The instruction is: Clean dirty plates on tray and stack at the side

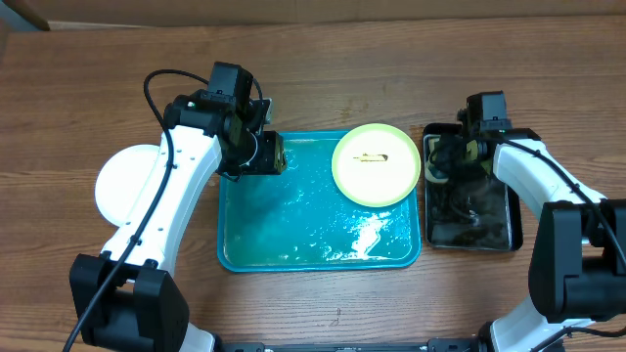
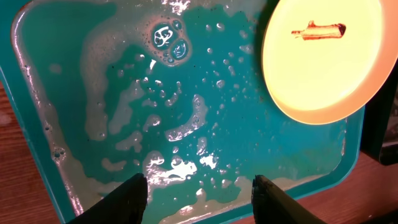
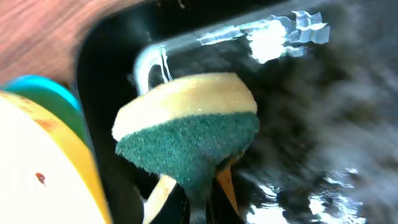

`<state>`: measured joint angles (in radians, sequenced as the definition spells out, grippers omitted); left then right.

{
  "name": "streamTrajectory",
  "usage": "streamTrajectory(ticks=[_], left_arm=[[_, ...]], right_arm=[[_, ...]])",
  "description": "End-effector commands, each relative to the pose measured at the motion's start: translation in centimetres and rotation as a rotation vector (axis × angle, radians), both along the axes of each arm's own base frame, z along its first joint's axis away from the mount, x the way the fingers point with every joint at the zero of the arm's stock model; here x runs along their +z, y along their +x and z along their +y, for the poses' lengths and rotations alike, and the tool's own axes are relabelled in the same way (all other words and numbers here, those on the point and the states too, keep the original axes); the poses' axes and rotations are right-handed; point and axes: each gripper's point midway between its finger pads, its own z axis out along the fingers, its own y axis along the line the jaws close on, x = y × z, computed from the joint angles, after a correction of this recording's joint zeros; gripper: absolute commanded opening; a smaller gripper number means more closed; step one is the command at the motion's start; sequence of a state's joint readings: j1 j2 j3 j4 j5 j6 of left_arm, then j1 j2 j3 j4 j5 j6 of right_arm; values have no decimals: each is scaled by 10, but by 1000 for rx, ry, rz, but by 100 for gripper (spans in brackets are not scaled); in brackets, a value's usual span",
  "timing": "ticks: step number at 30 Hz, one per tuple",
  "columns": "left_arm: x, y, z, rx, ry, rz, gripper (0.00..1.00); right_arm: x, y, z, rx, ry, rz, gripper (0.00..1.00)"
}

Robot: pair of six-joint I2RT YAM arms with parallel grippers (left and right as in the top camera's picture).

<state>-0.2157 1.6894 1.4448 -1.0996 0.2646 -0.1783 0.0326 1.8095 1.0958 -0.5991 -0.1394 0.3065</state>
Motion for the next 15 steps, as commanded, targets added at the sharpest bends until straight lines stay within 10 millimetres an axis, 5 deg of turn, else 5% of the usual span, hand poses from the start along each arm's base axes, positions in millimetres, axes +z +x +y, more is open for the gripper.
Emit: streamTrajectory(ticks=[1,8,15], left_arm=[[7,4,-1,-17,0,-28,59],[10,11,-14,-42,-44,-65,64],[-3,10,-44,-60,-70,-35,64]], right_arm=[[9,1,-12,-2,-72,1,4],[33,-23,-15,-2,-85,69,4],[30,-56,-18,2,-97,199,5]])
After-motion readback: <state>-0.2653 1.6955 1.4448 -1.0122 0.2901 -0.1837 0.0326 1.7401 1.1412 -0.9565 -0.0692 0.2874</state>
